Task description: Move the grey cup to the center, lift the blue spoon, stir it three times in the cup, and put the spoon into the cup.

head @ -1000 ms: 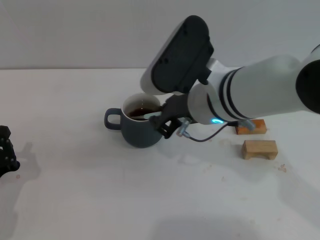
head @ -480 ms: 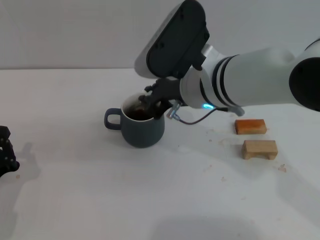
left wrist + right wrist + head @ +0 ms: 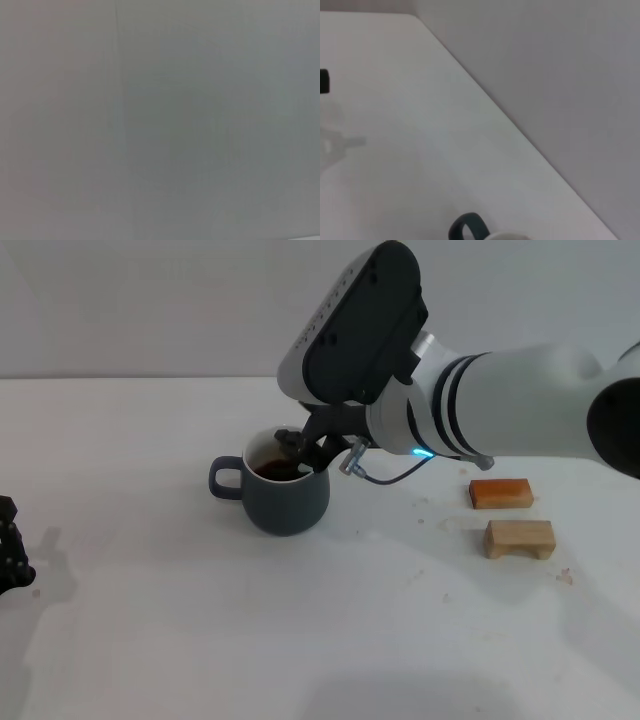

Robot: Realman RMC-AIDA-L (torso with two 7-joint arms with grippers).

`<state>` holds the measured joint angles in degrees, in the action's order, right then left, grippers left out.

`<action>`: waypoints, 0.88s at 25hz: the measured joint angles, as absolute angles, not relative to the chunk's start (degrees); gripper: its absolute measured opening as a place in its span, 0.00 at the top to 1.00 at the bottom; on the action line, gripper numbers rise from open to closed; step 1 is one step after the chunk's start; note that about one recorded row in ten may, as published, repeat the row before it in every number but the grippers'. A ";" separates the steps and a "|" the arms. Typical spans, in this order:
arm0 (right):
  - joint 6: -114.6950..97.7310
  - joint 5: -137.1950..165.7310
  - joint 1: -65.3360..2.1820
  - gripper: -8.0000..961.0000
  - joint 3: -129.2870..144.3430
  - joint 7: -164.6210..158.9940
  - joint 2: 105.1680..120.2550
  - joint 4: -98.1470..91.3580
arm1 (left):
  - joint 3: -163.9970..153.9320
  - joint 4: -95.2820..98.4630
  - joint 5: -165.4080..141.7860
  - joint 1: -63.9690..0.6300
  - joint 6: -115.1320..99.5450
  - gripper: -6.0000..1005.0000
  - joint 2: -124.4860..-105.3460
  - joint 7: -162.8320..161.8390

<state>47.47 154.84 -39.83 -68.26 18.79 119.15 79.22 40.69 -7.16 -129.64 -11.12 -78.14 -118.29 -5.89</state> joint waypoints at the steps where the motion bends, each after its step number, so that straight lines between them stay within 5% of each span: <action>1: 47.00 155.04 -39.60 0.64 -68.24 18.80 119.15 79.34 | 40.69 -7.20 -129.63 -11.09 -78.13 1.00 -118.29 -5.89; 4: 43.72 157.77 -37.51 0.51 -68.19 18.84 119.17 80.58 | 40.69 -7.28 -129.63 -11.07 -78.15 1.00 -118.29 -5.89; 16: -19.24 167.23 -5.65 0.47 -61.10 27.13 119.17 80.77 | 40.76 -7.22 -129.64 -11.10 -78.82 1.00 -118.22 -5.89; 22: -47.55 159.77 0.30 0.44 -58.83 26.47 119.36 65.23 | 41.00 -6.94 -129.46 -10.89 -79.34 1.00 -118.21 -5.89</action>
